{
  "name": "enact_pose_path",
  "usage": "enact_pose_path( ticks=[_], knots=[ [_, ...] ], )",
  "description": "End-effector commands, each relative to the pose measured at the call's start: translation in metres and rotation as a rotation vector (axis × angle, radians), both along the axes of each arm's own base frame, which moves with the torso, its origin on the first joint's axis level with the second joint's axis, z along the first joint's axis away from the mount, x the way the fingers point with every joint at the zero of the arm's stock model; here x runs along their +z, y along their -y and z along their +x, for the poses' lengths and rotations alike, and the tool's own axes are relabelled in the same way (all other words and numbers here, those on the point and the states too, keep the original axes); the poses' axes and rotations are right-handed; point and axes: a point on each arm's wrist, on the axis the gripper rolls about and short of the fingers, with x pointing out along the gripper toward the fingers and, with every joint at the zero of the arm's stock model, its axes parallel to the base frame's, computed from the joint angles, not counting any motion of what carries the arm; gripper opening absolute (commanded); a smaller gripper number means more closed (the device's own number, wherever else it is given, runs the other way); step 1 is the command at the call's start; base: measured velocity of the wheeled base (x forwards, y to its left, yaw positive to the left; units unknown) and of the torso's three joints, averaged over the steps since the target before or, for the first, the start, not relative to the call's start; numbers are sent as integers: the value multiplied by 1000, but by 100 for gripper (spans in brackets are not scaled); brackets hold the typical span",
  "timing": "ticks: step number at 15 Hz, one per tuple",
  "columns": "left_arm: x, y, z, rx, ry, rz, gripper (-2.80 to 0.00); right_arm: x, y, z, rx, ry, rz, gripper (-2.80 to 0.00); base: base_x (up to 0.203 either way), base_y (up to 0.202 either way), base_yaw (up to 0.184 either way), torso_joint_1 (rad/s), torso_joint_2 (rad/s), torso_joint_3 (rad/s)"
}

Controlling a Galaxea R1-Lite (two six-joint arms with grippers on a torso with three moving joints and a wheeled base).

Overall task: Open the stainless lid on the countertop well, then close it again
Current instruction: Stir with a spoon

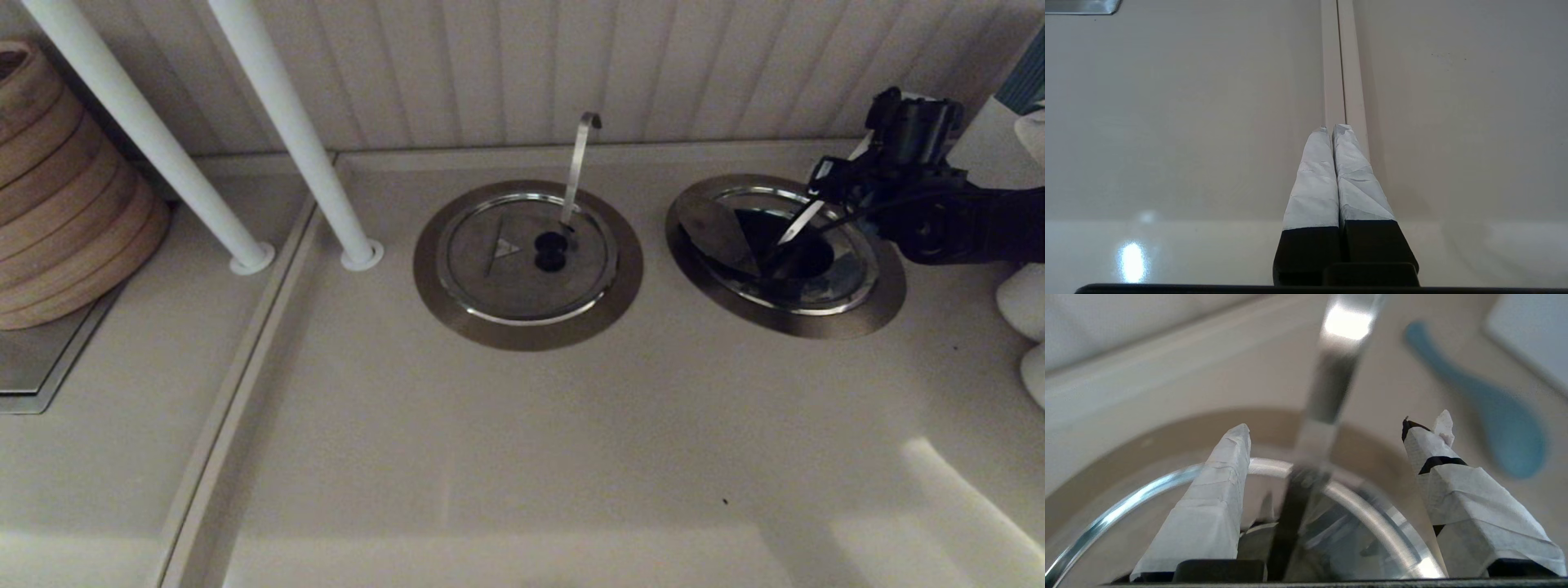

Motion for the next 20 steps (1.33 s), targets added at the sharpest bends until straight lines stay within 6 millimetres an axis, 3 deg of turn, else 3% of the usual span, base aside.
enact_pose_path(
  ticks=[1, 4, 11, 12, 20],
  knots=[
    [0, 0, 0, 0, -2, 0, -280, -14, -1, 9, 1, -22, 4, 0, 0, 0, 0, 0, 0, 0],
    [0, 0, 0, 0, -1, 0, -280, -30, 4, 24, -8, -31, 5, 0, 0, 0, 0, 0, 0, 0],
    [0, 0, 0, 1, -1, 0, -280, -25, 7, 24, -16, 8, 2, 0, 0, 0, 0, 0, 0, 0],
    [0, 0, 0, 1, -1, 0, -280, -24, 7, 24, -17, 10, 2, -280, 0, 0, 0, 0, 0, 0],
    [0, 0, 0, 0, -1, 0, -280, -19, 3, 21, -6, 35, 1, -280, 0, 0, 0, 0, 0, 0]
  ],
)
